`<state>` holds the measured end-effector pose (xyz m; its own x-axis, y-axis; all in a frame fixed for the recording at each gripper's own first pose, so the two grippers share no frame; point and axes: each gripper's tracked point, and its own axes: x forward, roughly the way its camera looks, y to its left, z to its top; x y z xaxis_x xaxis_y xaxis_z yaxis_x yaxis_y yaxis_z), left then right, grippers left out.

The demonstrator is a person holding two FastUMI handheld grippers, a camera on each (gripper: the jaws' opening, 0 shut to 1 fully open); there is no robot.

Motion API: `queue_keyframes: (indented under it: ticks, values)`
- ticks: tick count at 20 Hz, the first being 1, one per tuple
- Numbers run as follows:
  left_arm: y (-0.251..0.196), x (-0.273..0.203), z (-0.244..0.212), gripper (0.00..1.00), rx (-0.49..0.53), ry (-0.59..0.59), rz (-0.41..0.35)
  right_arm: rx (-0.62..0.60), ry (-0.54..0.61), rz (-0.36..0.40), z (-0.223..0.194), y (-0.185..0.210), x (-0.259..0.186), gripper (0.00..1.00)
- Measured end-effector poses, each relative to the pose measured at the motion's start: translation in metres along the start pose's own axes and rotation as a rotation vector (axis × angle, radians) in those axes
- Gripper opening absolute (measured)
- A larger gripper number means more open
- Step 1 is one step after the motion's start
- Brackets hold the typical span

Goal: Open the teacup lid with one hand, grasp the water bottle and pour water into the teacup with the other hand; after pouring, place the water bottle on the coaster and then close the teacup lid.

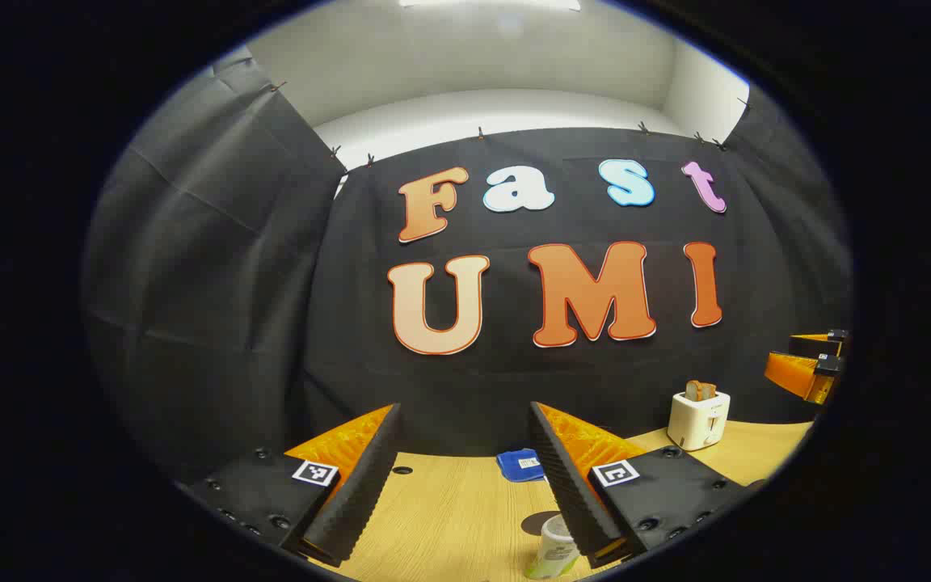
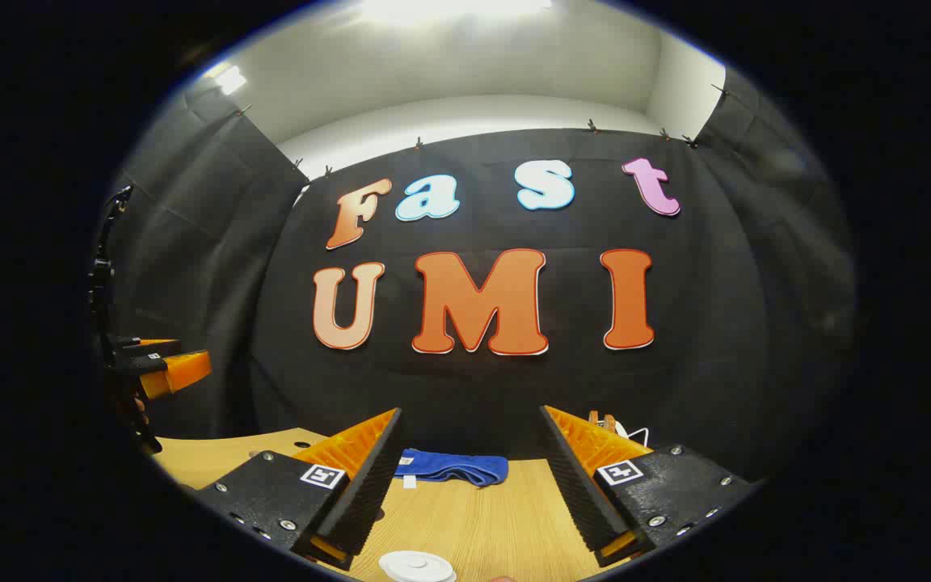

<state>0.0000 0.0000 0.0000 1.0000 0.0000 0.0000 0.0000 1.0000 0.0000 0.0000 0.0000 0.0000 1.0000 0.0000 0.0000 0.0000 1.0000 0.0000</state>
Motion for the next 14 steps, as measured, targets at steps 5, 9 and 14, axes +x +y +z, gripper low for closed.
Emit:
queue_keyframes:
  ticks: [5,9,14]
  values:
    - [-0.006,0.000,0.001,0.99,0.002,0.002,-0.015,0.025,0.015,-0.003,-0.004,-0.003,-0.002,0.97]
    - [-0.012,0.000,0.002,0.99,0.000,0.001,-0.024,0.027,0.021,0.004,-0.003,-0.002,-0.001,0.97]
    - [-0.010,0.003,0.006,0.98,0.031,-0.038,-0.010,0.025,0.012,0.010,-0.004,-0.001,0.000,0.97]
